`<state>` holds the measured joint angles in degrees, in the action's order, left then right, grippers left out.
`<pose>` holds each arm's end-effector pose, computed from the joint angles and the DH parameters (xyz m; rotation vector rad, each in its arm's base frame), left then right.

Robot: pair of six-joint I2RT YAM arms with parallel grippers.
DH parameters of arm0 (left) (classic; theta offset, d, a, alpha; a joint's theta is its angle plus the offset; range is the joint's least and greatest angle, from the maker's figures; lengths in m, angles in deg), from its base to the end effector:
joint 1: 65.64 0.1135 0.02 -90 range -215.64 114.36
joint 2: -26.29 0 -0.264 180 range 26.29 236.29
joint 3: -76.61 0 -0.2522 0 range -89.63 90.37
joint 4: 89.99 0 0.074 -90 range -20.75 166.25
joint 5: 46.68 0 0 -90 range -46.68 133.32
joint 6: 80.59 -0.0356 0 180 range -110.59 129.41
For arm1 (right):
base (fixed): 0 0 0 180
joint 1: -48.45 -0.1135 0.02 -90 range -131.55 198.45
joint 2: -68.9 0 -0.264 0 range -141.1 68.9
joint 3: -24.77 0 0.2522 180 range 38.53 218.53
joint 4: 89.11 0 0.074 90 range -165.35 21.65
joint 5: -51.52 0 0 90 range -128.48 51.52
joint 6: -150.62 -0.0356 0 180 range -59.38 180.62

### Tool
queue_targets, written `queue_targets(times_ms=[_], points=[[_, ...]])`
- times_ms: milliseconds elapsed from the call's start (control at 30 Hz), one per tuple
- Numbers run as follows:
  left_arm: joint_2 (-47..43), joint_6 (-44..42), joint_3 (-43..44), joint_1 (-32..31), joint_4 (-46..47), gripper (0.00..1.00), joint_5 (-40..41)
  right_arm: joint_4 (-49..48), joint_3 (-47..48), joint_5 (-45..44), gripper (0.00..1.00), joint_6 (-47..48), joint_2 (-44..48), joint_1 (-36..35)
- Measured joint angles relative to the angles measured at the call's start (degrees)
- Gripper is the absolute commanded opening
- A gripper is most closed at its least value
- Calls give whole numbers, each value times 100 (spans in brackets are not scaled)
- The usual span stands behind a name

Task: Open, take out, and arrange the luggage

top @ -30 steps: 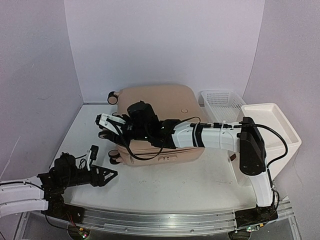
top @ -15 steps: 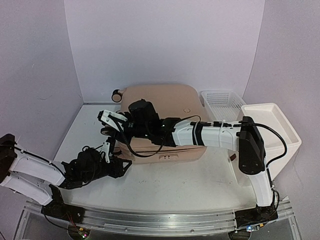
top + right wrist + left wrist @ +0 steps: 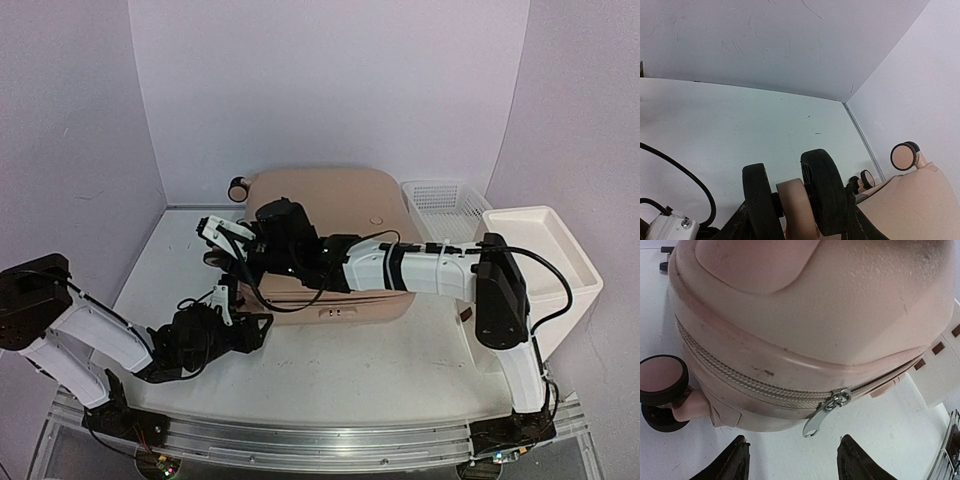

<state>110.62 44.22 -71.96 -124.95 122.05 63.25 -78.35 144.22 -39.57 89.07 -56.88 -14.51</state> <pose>0.1362 -0.2058 0.1368 0.1853 1.9800 -0.7596 0.2414 0.4716 0.2677 -1.3421 1.3280 0.3966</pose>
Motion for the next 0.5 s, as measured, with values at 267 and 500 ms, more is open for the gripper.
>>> queue_targets(times_ms=[267, 500], points=[[343, 146, 35, -28, 579, 52, 621, -9, 20, -306, 0, -76, -35, -31], [514, 17, 238, -157, 592, 66, 1067, 0, 55, -514, 0, -129, -57, -24]])
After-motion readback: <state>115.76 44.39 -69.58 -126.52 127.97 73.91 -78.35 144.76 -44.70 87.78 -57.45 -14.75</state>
